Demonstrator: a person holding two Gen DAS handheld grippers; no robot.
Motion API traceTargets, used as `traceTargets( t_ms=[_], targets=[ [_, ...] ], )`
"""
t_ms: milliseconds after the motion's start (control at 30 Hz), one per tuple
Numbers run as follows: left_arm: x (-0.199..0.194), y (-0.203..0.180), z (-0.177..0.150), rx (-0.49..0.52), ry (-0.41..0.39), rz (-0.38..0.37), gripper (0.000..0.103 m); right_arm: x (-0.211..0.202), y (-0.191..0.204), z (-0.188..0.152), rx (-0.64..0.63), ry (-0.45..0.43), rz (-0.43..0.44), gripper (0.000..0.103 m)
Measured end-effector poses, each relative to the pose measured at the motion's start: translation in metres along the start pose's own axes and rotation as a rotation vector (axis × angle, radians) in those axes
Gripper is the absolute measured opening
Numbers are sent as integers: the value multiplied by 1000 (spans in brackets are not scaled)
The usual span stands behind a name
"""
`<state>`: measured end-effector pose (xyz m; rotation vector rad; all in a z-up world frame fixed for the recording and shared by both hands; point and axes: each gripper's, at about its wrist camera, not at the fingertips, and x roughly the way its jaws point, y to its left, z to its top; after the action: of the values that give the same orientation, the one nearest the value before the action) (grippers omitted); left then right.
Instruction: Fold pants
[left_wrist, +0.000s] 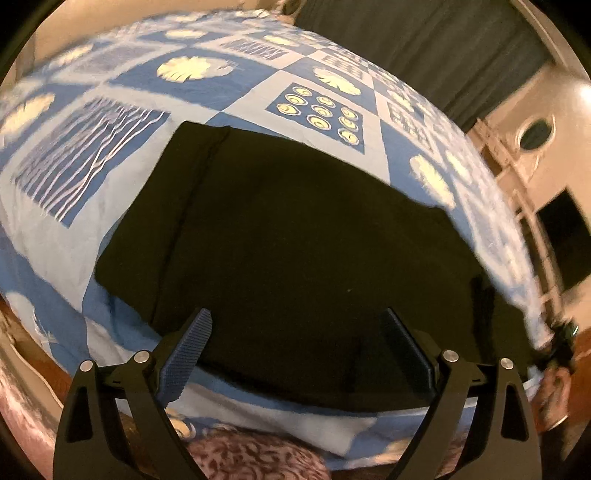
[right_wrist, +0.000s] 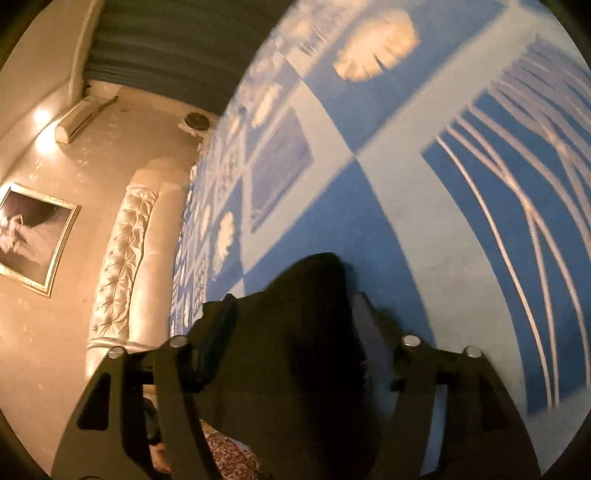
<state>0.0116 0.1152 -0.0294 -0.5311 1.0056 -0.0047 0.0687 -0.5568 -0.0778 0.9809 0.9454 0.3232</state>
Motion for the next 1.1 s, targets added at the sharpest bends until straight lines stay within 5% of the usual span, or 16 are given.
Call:
traceTargets(
  t_ms=[133,300,700,900,967,1000,1033,1100],
  targets=[
    [-18,23,17,-117,10,-116,92,-23,25,-22,-38,-28,22,72],
    [-34,58,39,-106,-38,-141,92,-33,42,-44,-41,-30,78,74],
    [14,120,65,-244,86,-380,92,9,72,-75,-67,59,65,77],
    [22,92,65,-105,87,-404,92,12,69,-80,-62,64,51,77],
    [25,86,67,-87,88,-401,66,13,69,-81,-61,69,55,77],
    [29,84,68,-90,103,-383,35,13,68,-81,-62,69,50,77],
    [37,86,68,-115,131,-354,22,13,68,-81,-61,68,49,77],
    [43,90,68,-150,145,-366,21,14,66,-81,-58,73,47,77]
  ],
)
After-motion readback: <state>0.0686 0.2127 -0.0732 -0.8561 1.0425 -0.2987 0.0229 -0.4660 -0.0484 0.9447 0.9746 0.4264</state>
